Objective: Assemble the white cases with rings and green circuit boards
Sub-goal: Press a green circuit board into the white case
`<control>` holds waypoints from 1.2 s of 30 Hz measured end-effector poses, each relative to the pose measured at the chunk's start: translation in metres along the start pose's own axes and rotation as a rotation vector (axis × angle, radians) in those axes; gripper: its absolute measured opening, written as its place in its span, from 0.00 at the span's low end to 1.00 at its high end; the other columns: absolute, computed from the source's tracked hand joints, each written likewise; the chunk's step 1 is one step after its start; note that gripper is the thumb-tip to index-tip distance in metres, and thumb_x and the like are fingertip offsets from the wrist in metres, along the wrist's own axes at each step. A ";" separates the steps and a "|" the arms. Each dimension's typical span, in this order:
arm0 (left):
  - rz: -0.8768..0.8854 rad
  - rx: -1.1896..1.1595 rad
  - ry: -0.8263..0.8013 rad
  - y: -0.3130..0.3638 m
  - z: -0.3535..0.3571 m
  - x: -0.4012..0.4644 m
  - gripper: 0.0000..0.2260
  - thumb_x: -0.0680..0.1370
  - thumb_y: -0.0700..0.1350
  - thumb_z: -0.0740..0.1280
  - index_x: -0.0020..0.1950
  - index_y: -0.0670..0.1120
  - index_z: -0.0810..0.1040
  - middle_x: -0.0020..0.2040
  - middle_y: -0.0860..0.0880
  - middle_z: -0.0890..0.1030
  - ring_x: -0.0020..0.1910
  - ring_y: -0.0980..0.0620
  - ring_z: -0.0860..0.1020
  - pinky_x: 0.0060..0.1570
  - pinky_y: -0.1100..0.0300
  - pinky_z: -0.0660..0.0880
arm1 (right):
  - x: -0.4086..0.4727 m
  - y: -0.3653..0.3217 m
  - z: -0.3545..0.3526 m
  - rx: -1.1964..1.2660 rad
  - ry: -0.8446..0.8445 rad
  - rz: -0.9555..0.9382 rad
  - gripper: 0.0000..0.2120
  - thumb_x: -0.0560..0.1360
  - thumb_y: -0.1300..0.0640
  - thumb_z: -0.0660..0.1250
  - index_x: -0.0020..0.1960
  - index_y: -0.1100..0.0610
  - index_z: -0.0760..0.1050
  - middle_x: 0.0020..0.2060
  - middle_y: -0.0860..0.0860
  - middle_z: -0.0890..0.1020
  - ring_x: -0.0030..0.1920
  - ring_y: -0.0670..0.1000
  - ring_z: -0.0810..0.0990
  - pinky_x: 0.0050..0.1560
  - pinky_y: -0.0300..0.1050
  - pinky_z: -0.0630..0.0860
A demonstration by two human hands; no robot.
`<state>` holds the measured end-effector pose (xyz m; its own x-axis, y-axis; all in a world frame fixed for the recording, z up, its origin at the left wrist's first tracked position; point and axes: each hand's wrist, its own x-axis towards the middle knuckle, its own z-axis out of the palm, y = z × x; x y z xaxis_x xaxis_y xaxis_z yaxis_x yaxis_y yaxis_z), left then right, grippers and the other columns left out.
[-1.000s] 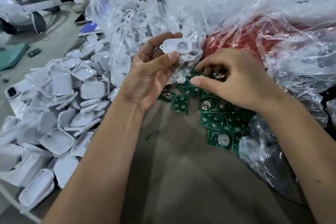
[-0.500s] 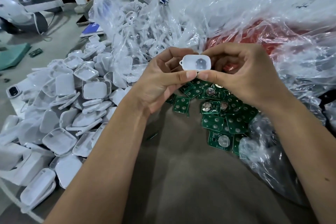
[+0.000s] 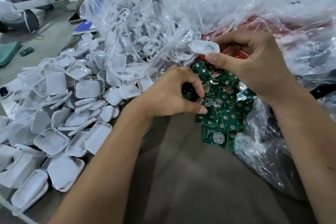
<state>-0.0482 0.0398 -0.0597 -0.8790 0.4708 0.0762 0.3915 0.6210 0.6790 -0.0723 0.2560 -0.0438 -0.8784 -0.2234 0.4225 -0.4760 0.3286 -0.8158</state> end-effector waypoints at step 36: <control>-0.233 -0.841 0.449 0.008 0.006 0.011 0.15 0.84 0.47 0.66 0.40 0.43 0.82 0.32 0.42 0.82 0.28 0.49 0.78 0.27 0.63 0.74 | -0.005 -0.010 0.034 -0.314 0.016 -0.396 0.06 0.78 0.60 0.75 0.48 0.63 0.86 0.42 0.53 0.84 0.41 0.50 0.81 0.45 0.41 0.78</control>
<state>-0.0528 0.0533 -0.0579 -0.9996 0.0028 0.0267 0.0265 -0.0624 0.9977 -0.0619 0.2225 -0.0510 -0.6270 -0.3738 0.6835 -0.7610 0.4817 -0.4346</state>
